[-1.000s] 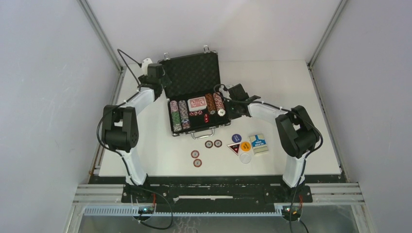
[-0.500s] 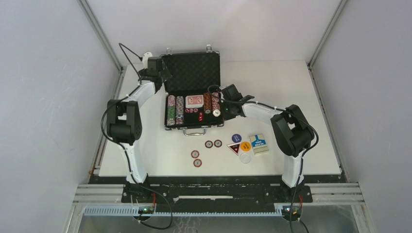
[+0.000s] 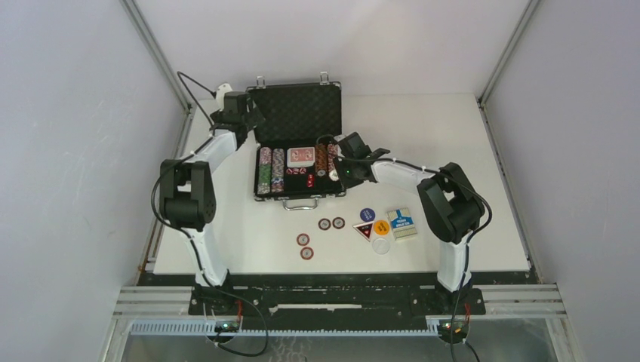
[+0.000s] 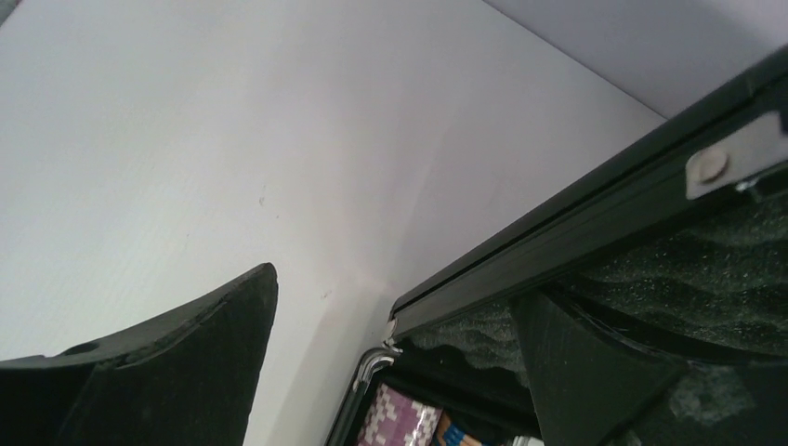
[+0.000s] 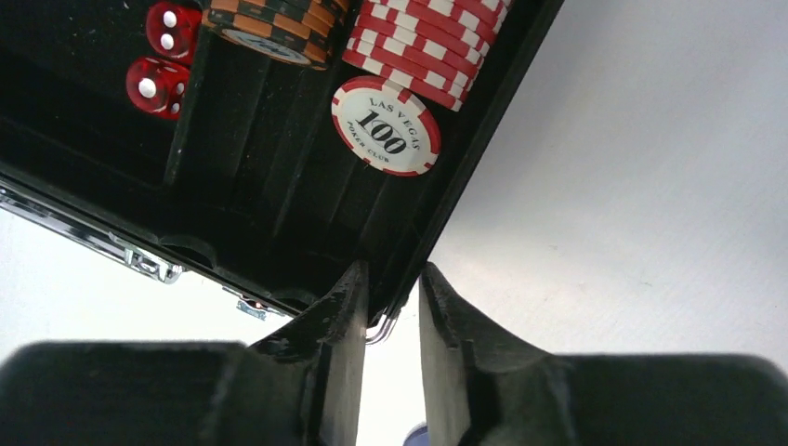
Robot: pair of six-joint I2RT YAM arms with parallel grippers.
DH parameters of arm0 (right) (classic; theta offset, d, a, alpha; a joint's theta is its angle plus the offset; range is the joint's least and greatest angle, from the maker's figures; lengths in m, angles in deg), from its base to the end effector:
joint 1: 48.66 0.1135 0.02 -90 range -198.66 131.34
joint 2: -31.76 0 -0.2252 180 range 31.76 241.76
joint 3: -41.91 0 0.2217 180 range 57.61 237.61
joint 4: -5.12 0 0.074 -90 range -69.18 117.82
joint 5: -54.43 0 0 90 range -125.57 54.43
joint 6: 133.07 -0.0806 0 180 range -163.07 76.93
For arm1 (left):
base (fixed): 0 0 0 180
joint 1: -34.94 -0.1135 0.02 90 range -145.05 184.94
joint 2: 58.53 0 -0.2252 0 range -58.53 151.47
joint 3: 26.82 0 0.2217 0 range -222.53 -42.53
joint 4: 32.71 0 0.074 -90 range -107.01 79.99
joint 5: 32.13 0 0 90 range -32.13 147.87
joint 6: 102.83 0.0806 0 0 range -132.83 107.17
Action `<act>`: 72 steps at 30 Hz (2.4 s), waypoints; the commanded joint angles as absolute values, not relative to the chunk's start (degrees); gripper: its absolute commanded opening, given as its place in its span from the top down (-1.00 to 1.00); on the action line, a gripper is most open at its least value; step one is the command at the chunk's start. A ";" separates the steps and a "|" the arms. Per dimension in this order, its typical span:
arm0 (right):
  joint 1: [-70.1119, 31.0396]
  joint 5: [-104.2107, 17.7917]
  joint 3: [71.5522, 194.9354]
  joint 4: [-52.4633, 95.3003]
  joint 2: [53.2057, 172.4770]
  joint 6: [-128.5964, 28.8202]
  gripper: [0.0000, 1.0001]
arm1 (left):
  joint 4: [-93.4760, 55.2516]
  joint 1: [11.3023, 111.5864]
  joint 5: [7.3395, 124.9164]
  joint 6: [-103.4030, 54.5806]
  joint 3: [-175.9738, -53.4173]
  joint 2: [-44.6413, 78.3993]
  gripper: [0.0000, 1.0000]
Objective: Pack up texas hold em set
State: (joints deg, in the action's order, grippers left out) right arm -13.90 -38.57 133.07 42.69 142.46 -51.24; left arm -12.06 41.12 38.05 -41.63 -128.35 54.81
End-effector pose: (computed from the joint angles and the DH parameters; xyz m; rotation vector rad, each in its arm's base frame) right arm 0.3200 0.2272 0.1203 -0.6186 2.5303 0.3448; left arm 0.4530 -0.0216 0.1945 -0.6066 2.0106 0.0034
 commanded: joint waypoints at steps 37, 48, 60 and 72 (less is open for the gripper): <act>-10.95 -43.91 135.21 39.92 141.76 -52.97 1.00 | -25.71 47.23 37.82 -42.05 -88.92 16.20 -0.95; -12.28 -40.23 137.82 38.67 146.01 -52.91 1.00 | -22.87 48.26 36.25 -42.67 -75.51 1.90 -0.94; -13.65 -38.82 142.51 40.07 149.40 -52.87 1.00 | -22.01 48.61 33.29 -41.06 -68.14 -7.64 -0.91; -14.12 -39.60 143.64 41.22 149.16 -52.05 1.00 | -22.11 48.62 33.35 -40.96 -67.79 -7.78 -0.92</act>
